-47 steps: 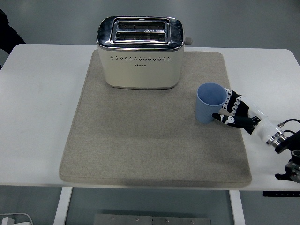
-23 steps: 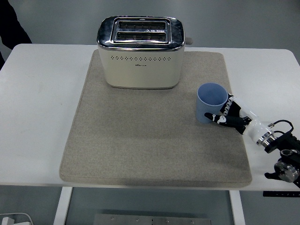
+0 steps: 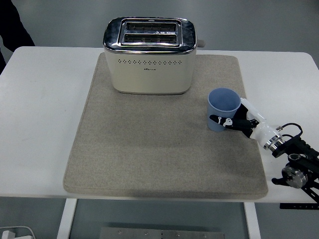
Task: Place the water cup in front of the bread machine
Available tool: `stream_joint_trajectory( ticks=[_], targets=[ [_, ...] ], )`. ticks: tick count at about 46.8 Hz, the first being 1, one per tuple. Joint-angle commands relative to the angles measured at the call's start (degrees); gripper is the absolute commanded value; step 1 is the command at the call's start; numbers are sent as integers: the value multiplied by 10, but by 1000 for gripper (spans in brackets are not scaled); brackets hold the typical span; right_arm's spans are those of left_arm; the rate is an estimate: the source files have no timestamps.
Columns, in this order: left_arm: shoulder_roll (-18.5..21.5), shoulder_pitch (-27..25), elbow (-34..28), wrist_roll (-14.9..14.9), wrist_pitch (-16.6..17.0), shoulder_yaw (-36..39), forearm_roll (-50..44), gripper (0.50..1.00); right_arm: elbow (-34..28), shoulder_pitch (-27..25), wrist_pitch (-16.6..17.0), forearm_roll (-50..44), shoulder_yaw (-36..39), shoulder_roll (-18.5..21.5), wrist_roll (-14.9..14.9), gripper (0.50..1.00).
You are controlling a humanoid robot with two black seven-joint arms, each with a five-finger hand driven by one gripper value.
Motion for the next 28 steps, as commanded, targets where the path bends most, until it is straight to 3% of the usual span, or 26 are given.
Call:
stream_joint_trajectory(
  ticks=[1,3,19,28],
  targets=[
    [0,0,0,0,-1,0,0,1000,0,1,1,-1,0,0,0,533],
    [0,0,0,0,-1,0,0,1000,0,1,-1,-1,1,0,0,500],
    [0,0,-1,0,-1,1,1,1000,1,16,-11,5,5,4,-1,500],
    [0,-1,-1,0,-1,1,1,1000,1,26,-19,3,-3,52,-1,500]
  ],
)
